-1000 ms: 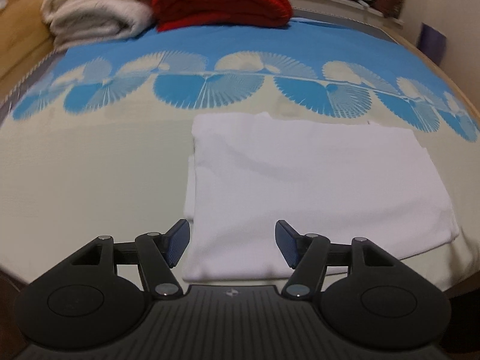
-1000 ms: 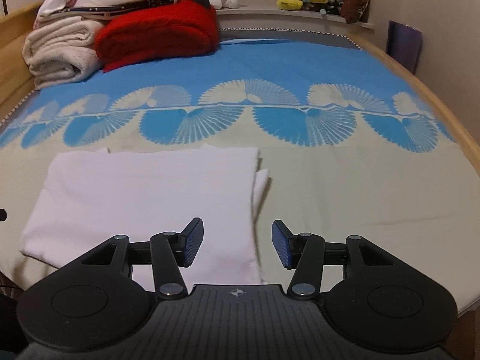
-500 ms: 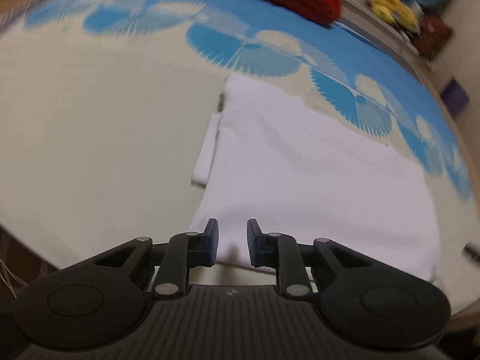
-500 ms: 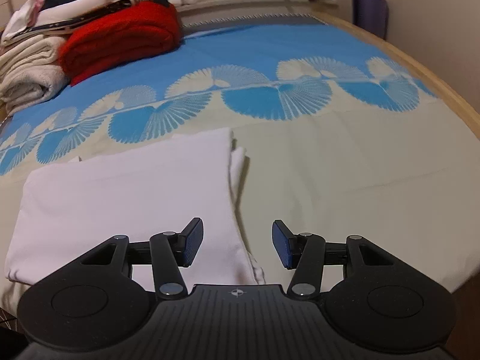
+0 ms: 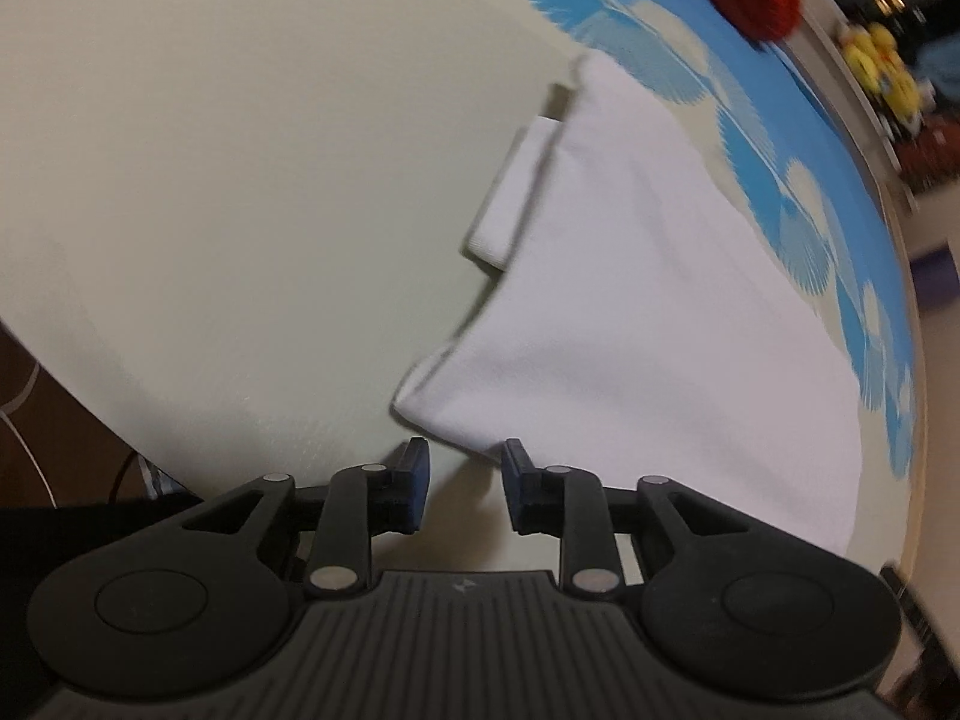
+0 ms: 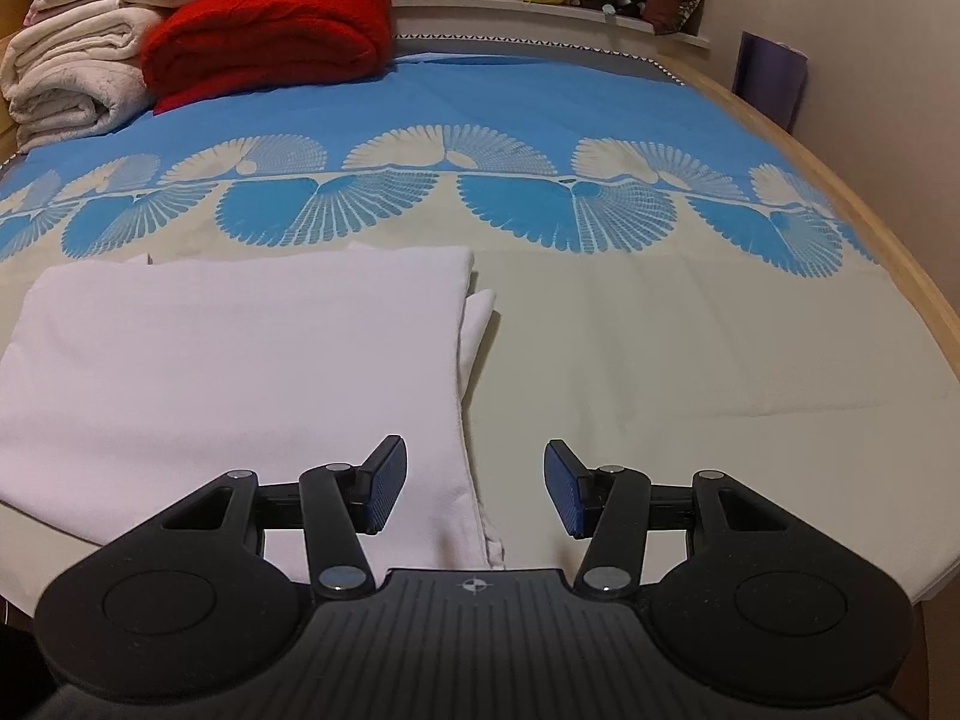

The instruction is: Fold small clothes

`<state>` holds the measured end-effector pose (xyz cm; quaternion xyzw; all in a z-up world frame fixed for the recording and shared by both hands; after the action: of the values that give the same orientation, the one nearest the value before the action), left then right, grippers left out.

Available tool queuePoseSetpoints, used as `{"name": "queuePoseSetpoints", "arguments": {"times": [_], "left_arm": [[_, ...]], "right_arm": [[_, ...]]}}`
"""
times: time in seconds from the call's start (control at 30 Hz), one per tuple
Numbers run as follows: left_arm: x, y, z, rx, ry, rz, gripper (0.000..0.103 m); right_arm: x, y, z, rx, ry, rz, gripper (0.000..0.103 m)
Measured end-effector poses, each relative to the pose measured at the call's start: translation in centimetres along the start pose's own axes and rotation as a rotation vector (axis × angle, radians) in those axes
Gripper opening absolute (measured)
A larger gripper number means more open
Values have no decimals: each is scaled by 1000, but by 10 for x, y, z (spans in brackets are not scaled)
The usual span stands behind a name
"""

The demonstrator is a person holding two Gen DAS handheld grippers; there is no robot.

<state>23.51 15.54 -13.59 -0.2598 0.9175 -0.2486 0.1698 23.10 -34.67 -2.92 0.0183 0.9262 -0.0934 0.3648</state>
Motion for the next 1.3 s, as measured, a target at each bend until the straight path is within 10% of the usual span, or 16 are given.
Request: {"name": "queuePoseSetpoints", "arguments": {"times": [0.6,0.7,0.93,1.3], "left_arm": [[-9,1,8,7,-82,-72,31],[-6,-4,7,-13,-92,-26,12],[3,-19,-20,-37,-176,52,6],[-4,3,-2,-11,-89,-55,11]], "right_arm": [[9,3,5,60,9,-50,53],[12,5,5,65,12,-62,53],[12,7,5,69,16,-60,53],[9,5,10,77,27,-32,53]]}}
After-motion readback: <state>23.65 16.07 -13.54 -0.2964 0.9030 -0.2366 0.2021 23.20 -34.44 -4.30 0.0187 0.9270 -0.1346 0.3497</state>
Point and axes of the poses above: each gripper's, at about its wrist camera, not at the fingertips, and z roughly the way its jaws point, y to its left, x to its underside, the point moved 1 cm from there along z, roughly the way its jaws point, and after that the axes turned 10 degrees about x, right-handed, at the moved point
